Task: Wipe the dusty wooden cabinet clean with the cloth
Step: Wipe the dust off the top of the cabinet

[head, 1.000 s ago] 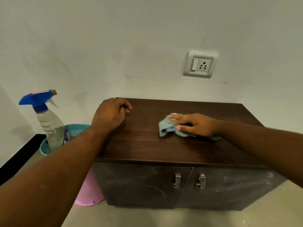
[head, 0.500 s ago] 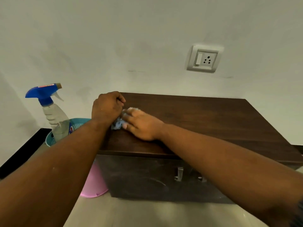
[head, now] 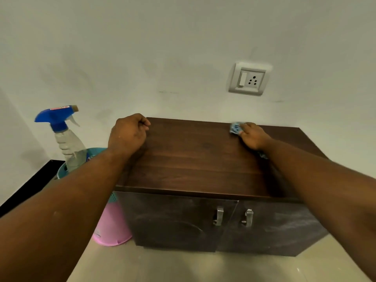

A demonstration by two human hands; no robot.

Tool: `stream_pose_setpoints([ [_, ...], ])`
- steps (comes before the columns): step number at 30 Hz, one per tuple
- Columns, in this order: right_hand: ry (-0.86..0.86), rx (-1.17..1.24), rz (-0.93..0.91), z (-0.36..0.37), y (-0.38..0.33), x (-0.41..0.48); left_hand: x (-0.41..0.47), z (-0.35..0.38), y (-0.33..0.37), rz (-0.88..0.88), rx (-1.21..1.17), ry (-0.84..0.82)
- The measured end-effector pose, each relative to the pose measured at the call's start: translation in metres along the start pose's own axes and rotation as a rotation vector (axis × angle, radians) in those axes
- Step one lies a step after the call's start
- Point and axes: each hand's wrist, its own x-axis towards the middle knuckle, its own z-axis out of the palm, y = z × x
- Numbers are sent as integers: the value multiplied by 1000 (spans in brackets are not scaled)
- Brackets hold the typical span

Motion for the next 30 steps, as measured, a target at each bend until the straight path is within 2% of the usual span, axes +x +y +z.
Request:
stream_pose_setpoints([
  [3, -32, 4, -86, 19, -67, 28, 2, -3, -5, -30, -54, 72],
  [8, -110, 20, -309, 44, -170, 53, 5, -11, -29, -174, -74, 136],
  [13, -161, 45, -480, 57, -229, 49, 17, -7, -40, -232, -129, 161],
  [16, -178, 65, -696, 63, -254, 6, 19, -3, -46, -223, -145, 124],
  [19, -179, 88, -958, 71, -265, -58, 20, -3, -56, -205, -185, 58],
  [21, -157, 89, -1032, 71, -265, -90, 22, -4, -59, -204, -217, 39],
  [25, -192, 85, -991, 57, -238, -126, 20, 1, -51, -181, -166, 24],
  [28, -213, 86, -1039, 49, -186, -144, 15, 4, -40, -96, -164, -19],
  [30, -266, 114, -957, 39, -137, -139, 12, 2, -32, -46, -160, -43],
])
